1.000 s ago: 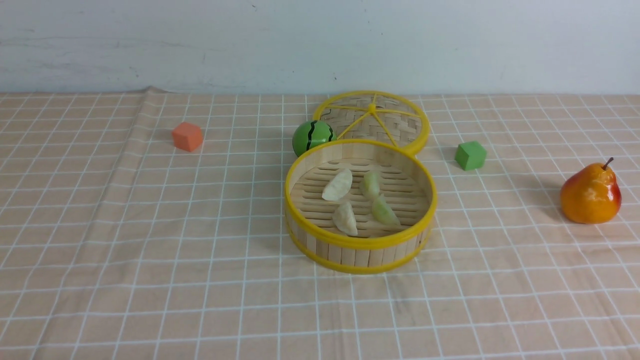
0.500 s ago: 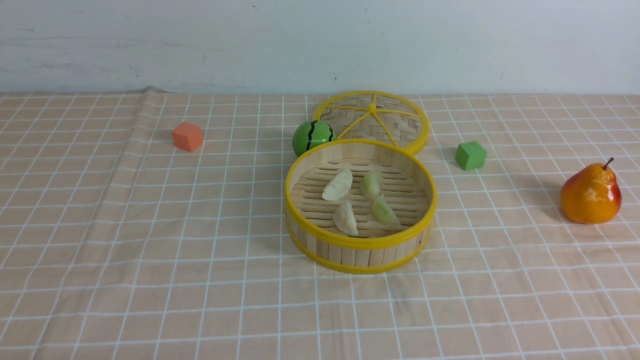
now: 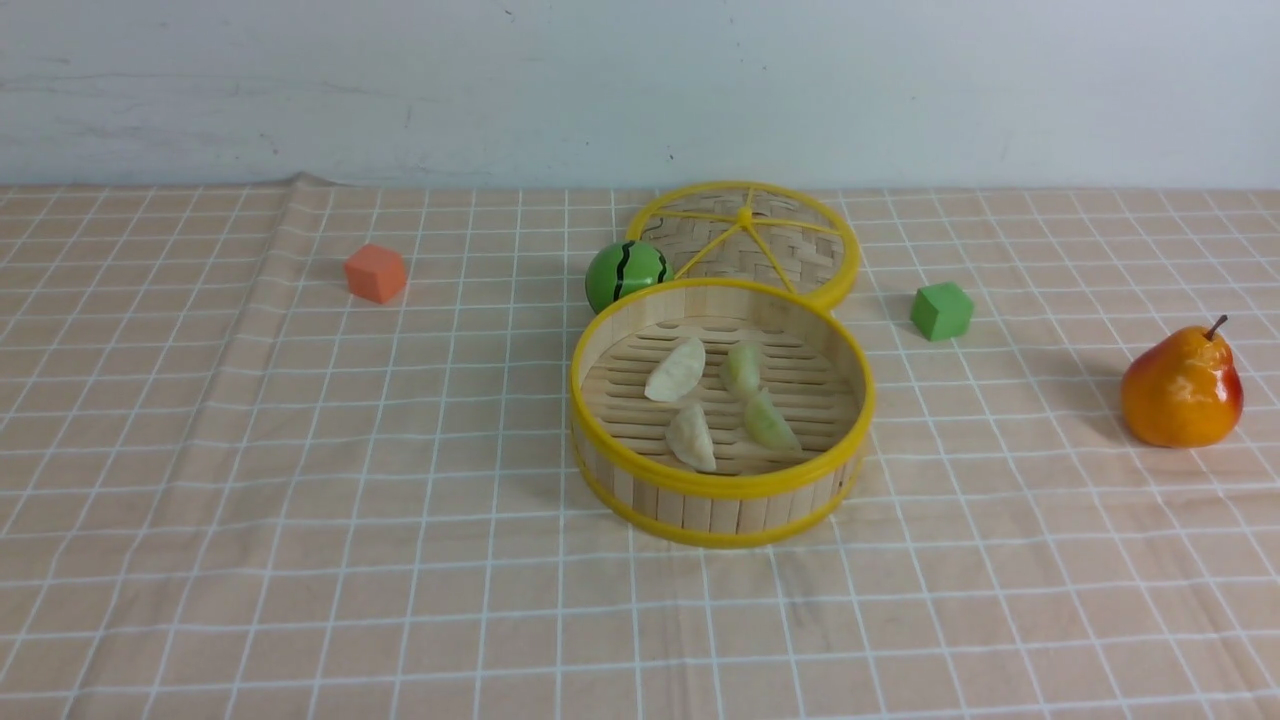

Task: Put the dumplings into the steamer on the table with the brown tablecloth.

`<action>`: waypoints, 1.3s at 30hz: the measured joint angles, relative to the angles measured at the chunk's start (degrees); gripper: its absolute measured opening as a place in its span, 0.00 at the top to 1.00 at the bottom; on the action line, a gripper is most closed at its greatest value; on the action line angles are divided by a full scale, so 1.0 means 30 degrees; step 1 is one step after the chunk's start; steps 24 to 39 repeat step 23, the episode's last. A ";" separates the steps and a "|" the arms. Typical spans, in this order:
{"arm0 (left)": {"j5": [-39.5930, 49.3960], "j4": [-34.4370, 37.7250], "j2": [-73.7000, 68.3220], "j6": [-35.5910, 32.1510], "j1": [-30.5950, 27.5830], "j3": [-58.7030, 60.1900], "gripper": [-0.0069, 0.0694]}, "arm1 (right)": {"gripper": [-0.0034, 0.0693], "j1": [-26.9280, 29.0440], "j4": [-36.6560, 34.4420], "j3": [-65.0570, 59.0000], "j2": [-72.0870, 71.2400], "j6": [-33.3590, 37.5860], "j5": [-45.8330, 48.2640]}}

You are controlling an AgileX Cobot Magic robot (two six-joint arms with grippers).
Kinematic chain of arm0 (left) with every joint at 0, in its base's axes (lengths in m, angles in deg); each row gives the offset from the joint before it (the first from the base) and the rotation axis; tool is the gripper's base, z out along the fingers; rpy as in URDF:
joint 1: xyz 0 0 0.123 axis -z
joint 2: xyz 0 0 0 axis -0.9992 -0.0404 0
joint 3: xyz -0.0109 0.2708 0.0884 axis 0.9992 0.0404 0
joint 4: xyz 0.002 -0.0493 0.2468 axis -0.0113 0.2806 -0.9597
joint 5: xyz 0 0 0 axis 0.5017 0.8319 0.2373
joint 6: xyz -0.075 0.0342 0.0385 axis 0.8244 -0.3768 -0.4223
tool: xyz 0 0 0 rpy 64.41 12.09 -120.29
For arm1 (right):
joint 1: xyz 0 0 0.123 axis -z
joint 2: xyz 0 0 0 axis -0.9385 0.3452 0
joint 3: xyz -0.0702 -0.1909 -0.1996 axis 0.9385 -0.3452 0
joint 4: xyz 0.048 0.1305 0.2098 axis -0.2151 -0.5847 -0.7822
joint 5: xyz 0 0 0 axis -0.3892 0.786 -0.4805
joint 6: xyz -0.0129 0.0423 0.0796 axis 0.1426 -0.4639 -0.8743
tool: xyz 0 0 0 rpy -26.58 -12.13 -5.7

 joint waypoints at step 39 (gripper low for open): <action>0.0000 0.0000 0.0000 0.0000 0.0000 0.0000 0.92 | 0.78 0.0000 0.0000 0.0000 0.0000 0.0000 0.0000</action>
